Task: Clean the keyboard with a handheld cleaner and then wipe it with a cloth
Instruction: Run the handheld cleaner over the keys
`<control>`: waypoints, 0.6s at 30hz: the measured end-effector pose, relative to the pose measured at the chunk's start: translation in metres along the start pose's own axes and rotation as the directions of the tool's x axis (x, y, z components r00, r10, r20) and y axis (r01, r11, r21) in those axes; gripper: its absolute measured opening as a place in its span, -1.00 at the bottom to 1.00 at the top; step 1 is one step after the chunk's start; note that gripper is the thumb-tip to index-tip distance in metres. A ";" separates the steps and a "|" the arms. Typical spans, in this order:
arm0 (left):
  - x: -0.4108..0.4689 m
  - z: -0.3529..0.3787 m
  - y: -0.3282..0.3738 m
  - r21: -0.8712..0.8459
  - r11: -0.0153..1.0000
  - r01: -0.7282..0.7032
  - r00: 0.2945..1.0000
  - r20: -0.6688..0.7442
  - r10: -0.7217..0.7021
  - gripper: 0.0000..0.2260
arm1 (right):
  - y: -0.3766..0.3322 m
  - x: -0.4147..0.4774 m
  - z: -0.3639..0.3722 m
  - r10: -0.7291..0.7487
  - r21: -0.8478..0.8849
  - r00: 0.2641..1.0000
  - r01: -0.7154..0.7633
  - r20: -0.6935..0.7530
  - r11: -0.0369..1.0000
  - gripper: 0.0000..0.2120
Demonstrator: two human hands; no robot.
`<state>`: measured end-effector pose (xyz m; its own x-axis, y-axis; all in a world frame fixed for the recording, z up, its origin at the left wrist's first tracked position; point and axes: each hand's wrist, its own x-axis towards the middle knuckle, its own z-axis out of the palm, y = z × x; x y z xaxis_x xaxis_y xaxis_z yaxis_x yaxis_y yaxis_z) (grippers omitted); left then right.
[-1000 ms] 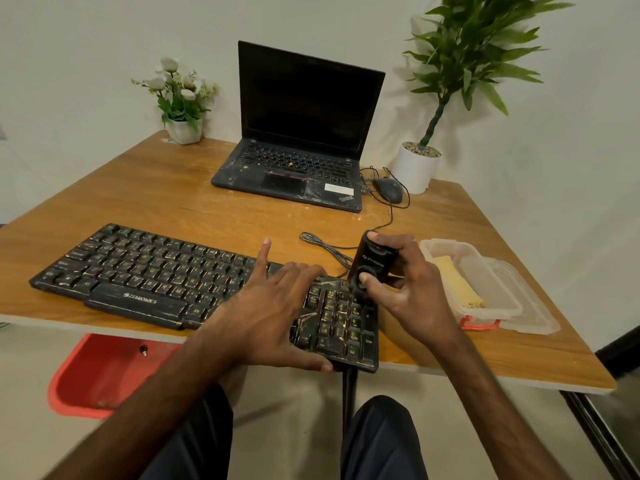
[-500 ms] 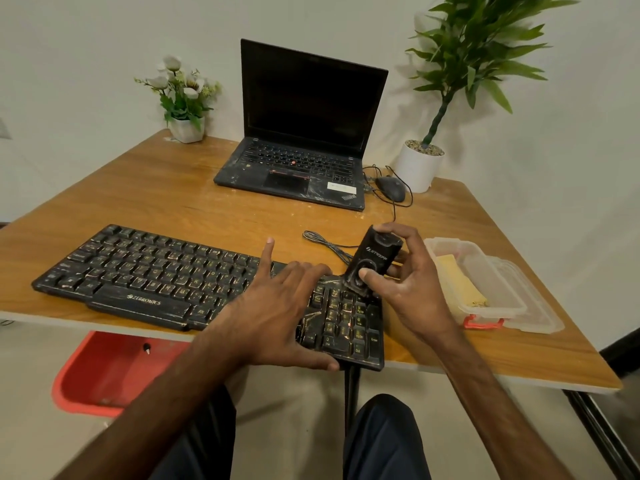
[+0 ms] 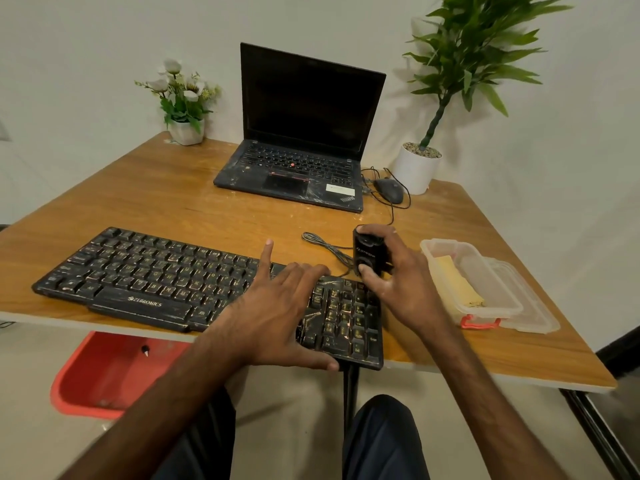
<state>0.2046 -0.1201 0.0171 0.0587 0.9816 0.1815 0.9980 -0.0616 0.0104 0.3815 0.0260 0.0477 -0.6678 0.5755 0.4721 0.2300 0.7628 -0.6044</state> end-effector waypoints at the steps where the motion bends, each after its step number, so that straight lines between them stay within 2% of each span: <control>1: 0.000 0.000 0.000 0.002 1.000 0.002 1.000 0.003 -0.002 0.17 | 0.000 0.000 -0.001 0.012 0.033 1.000 -0.012 -0.013 0.999 -0.44; 4: 0.001 0.000 0.000 0.011 1.000 0.003 1.000 0.010 -0.003 0.16 | -0.009 -0.006 0.003 -0.022 0.144 1.000 0.020 0.017 0.989 -0.46; 6: 0.001 0.001 0.000 0.012 1.000 -0.003 1.000 0.001 0.003 0.16 | -0.010 -0.008 0.005 -0.051 0.093 0.997 0.045 0.066 0.995 -0.46; 9: 0.001 0.000 0.000 0.033 0.999 0.000 1.000 0.015 0.000 0.17 | -0.002 -0.001 -0.001 -0.016 0.005 0.999 0.016 0.043 1.000 -0.44; 12: 0.001 0.000 0.001 0.023 1.000 0.003 1.000 0.007 -0.003 0.17 | -0.008 0.001 -0.004 -0.014 0.066 1.000 0.014 0.002 0.998 -0.46; 14: 0.001 0.000 0.001 0.021 1.000 0.005 1.000 0.001 -0.005 0.17 | -0.016 -0.002 0.001 -0.041 0.104 0.999 0.038 0.028 0.994 -0.47; 18: 0.001 0.000 0.000 0.038 0.999 0.004 1.000 0.009 -0.005 0.18 | -0.009 -0.009 0.001 -0.030 0.029 0.998 0.028 0.060 0.999 -0.44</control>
<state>0.2041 -0.1195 0.0175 0.0541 0.9834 0.1730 0.9984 -0.0503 -0.0260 0.3843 0.0134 0.0481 -0.7159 0.5336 0.4503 0.1907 0.7699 -0.6090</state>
